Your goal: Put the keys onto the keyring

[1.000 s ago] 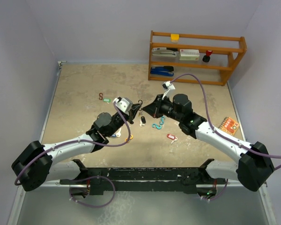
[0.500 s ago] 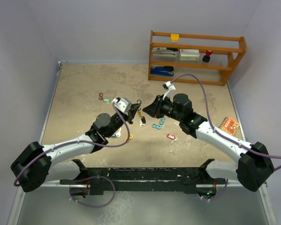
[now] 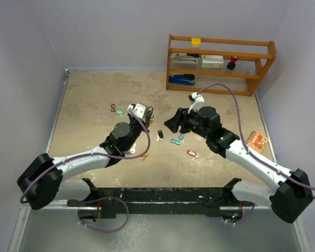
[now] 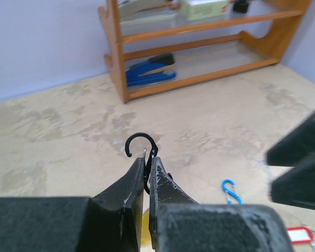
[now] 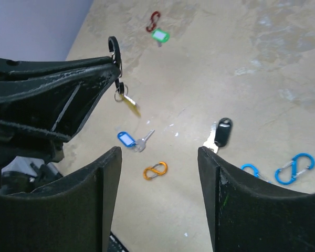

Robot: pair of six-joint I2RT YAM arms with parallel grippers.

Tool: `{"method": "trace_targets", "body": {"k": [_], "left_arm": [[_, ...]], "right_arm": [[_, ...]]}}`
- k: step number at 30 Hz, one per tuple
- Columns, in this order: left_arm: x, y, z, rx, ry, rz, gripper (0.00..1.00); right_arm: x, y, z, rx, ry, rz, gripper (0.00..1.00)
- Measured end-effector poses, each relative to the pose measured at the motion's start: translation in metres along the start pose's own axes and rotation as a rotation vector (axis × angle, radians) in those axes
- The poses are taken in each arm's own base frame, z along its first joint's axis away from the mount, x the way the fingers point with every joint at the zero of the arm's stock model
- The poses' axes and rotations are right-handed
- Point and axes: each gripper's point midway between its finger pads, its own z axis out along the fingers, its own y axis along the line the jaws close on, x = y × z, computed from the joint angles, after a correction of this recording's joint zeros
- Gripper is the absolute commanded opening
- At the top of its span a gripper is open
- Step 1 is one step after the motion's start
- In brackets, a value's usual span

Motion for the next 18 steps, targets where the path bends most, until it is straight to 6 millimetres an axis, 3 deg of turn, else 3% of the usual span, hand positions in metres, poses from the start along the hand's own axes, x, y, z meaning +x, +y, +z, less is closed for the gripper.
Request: {"method": "trace_targets", "body": {"k": [4,12,18], "left_arm": [[0.023,0.017,0.014,-0.113,0.068,0.022,0.0],[0.089,0.066,0.028,-0.303,0.244,0.06,0.0],[0.105,0.103,0.051,-0.414,0.314,0.035,0.0]], "right_arm": [[-0.002,-0.011,-0.006,0.055,-0.021,-0.034,0.64],[0.013,-0.029,-0.017,0.1,-0.015,-0.084,0.65],[0.024,-0.038,-0.023,0.115,-0.008,-0.108,0.65]]}}
